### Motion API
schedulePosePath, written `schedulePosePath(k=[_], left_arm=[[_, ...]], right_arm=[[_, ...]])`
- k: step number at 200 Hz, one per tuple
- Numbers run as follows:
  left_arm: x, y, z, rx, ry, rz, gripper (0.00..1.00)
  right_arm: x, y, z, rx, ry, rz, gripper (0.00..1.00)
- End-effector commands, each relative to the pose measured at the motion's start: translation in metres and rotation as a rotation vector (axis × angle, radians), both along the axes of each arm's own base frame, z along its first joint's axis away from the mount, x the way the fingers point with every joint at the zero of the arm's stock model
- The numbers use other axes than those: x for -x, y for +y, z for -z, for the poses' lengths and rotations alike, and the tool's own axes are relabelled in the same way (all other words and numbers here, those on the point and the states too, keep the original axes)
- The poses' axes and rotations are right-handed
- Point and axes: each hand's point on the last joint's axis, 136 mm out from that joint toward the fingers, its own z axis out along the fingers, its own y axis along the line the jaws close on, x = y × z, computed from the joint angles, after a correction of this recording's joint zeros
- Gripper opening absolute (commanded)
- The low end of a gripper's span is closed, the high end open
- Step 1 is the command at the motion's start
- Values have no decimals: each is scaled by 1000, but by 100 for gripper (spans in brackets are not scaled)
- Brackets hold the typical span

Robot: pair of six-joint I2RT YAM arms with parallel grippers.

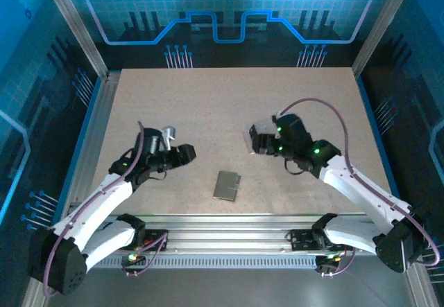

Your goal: Put the credit cards into the card holder

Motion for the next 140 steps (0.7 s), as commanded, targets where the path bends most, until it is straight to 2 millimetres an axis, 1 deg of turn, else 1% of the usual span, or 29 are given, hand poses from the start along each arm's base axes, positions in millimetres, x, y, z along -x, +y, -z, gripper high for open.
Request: schedulePosePath(k=[1,25,34,45,57,78,101,122,133,140], left_arm=[[23,-33,14,80,73,125,61],[35,-57,35,73,127,208,55],[38,-64,44,68,149,232,53],[39,-72,53,60,172,248,51],[41,-79,62,55,193,265,47],[46,-92,78,37,229,302,45],[47,-98,96,15,266,309,40],[45,-100,106,10,282,299,35],[45,-99,109,8,287,290,33],[44,-99,110,8,286,285,32]], right_arm=[[36,15,54,54,165,-38,71],[61,56,98,53,282,-149,61],[67,66,114,57,324,-174,57],[73,78,129,45,363,-200,52],[77,87,140,39,386,-220,51],[81,93,153,54,410,-220,51],[81,99,163,52,426,-226,48],[74,102,166,70,418,-222,38],[69,101,168,82,414,-216,29],[64,100,168,91,407,-207,26]])
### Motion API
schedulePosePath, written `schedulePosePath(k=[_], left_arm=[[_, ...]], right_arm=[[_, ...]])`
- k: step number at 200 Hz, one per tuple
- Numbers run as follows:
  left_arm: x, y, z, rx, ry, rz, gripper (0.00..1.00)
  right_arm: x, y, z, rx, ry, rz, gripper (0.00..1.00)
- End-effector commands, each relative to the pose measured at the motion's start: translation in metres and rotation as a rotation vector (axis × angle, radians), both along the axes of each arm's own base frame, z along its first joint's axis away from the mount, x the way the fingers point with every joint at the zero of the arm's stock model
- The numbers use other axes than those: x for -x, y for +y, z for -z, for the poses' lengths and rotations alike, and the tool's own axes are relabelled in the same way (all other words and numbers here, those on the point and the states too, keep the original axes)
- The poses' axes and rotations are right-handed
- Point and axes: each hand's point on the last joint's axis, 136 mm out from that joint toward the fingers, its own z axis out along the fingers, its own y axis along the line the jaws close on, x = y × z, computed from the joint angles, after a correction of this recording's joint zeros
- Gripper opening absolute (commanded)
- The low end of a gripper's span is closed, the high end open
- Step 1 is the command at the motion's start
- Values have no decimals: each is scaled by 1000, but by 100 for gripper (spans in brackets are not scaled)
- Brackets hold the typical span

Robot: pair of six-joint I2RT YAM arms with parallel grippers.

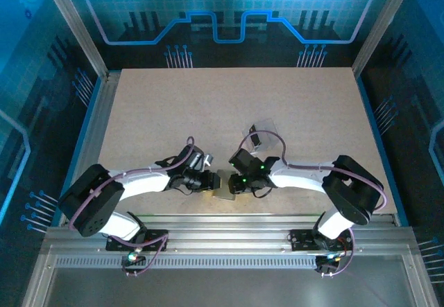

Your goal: Put the credit cards into the card holder

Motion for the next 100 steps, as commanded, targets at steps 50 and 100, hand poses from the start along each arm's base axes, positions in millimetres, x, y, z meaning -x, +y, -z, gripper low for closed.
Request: schedulePosePath(k=[50,100], left_arm=[[-11,-8,1,18,-15,-34,27],[-15,23,-31,-44,-88,-145,25]], right_arm=[[-54,8,2,67,-62,7,15],[-54,2,-34,149,-184,-21,35]])
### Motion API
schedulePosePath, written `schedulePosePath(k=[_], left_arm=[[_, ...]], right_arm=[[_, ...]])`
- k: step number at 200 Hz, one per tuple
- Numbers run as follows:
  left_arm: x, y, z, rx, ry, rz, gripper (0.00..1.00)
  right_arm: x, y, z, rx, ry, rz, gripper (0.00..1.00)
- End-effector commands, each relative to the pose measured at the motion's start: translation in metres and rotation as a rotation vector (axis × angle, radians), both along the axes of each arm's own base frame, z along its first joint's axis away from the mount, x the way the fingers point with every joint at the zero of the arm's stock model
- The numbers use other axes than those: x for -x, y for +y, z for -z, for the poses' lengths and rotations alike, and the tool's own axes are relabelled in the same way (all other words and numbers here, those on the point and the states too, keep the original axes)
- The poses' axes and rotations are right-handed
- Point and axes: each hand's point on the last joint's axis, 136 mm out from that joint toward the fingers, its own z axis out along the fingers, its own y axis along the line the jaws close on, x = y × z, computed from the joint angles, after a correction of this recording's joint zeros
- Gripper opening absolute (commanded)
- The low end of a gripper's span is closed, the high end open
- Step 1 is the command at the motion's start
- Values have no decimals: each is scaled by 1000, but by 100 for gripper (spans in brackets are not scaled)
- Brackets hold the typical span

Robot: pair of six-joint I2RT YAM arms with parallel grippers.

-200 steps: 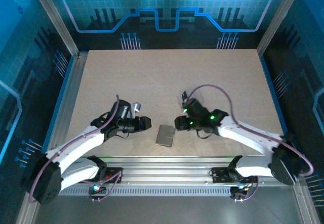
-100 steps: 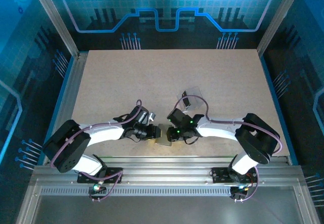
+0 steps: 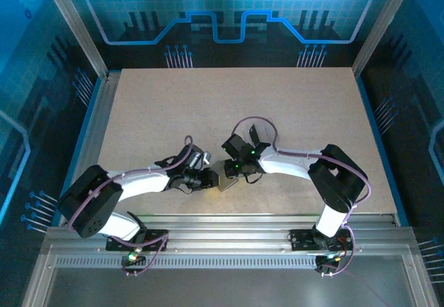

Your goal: Put the credit cards into the card holder

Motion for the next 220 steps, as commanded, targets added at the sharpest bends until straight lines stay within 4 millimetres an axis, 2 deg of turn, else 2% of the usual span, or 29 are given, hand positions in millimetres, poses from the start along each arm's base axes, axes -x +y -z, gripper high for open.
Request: schedulePosePath(k=[1,22,44,92,116,142,220], left_arm=[[-6,18,-24,-32,-57,-73,25],[-12,33,-35,-45,-58,-125,24],[-20,39,-33,-58,-31,-150,19],[-38,25,-17,-39,13,-139,13],[-43,24,0,-69,49,-142,11],[-41,29,16,-103,69,-152,12],[-31,39,46,-170,113,-146,12]], right_arm=[[3,-7,-23,71,-72,-29,35],[7,-2,-32,77,-86,-72,36],[9,9,-36,68,-92,-124,33],[8,33,-33,66,-78,-221,32],[7,40,-25,76,-61,-251,28],[5,37,-10,135,-48,-259,28],[7,23,21,273,-31,-275,40]])
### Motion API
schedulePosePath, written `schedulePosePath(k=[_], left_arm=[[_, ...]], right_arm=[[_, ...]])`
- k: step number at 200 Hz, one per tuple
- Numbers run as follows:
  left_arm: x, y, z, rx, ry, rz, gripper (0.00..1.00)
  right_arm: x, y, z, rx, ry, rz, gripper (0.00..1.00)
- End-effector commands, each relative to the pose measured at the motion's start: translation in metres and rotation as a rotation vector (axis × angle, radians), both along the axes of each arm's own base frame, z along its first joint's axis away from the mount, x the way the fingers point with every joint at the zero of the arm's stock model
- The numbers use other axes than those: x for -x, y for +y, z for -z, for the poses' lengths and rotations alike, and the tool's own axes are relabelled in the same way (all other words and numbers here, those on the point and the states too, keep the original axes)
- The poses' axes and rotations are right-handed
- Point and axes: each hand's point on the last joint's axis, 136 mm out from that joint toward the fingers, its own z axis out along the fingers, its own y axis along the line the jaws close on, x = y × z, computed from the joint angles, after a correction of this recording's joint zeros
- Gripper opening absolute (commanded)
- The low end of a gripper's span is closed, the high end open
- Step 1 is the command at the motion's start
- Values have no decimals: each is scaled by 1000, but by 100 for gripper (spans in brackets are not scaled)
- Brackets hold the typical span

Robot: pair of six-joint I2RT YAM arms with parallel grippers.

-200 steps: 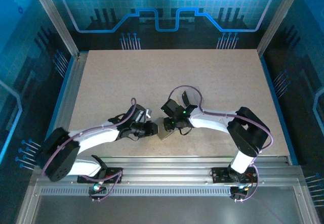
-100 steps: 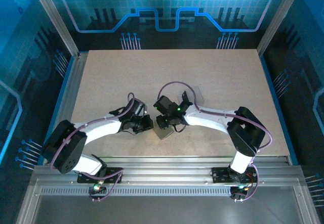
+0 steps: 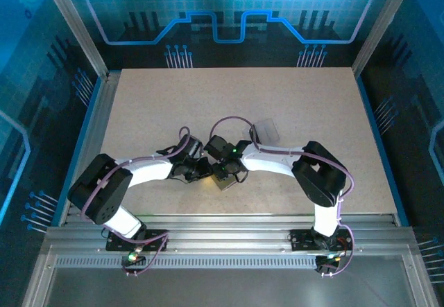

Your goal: Put the credit cards into the card holder

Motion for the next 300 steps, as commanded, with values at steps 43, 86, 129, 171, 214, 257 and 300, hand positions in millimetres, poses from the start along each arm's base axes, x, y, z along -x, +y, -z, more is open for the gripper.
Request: schedulePosePath(k=[43,86,129,171,214,257,300], left_arm=[[16,15,33,-74,77,2,11],[16,14,30,-64,73,10,11],[19,13,33,-60,79,22,11],[21,11,40,-44,89,24,10],[29,13,52,-43,114,24,10],[34,14,64,-48,134,23,8],[37,16,70,-49,139,20,8]], right_arm=[[8,-13,-2,61,-19,-16,37],[9,-26,-15,-45,57,28,46],[6,-45,-12,-147,121,88,56],[11,-26,6,-235,214,58,59],[8,-5,11,-320,272,35,56],[-1,-14,-1,-305,237,60,51],[-12,-45,-3,-216,189,106,56]])
